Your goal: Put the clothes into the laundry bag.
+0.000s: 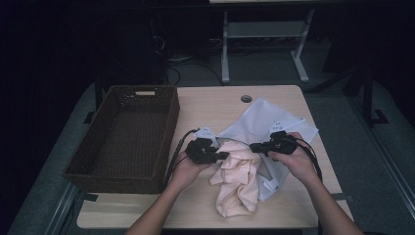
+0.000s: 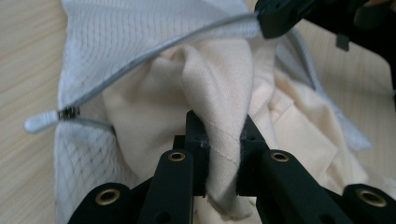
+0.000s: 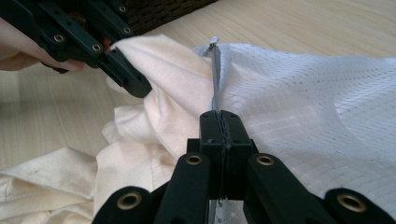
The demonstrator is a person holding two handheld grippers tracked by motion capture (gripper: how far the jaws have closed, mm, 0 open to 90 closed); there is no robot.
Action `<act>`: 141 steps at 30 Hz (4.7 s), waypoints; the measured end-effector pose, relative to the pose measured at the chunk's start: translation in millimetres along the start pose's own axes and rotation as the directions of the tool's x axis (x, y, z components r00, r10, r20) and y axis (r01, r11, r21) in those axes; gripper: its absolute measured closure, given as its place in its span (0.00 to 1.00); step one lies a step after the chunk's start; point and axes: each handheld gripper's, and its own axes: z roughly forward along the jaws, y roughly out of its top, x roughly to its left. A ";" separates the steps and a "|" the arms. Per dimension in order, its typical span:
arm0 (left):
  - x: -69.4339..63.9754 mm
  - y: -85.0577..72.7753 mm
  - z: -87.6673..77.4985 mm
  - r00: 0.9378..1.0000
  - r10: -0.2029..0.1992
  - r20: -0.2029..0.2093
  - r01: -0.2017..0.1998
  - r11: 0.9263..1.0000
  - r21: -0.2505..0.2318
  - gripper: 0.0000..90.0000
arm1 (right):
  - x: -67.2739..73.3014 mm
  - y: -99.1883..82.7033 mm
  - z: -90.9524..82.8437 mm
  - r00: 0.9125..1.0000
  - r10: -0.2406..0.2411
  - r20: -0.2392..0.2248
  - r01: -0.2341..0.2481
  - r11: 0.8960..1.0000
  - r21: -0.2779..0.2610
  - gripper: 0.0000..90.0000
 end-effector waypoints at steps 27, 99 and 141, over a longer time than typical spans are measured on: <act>-21.8 5.7 33.2 1.000 0.015 -0.027 -0.013 0.998 0.055 0.42 | 22.8 -14.3 -14.1 0.997 0.007 -0.080 -0.009 1.000 -0.028 0.99; -18.9 -2.0 2.7 0.998 0.005 -0.062 -0.010 0.996 -0.093 0.53 | 37.9 -7.7 -17.7 0.987 -0.015 -0.160 0.003 0.997 -0.076 0.99; -45.4 -27.4 13.9 0.992 0.108 0.065 -0.113 0.991 0.072 0.96 | 33.2 -11.4 -7.4 0.993 -0.020 -0.119 0.017 0.999 -0.027 0.98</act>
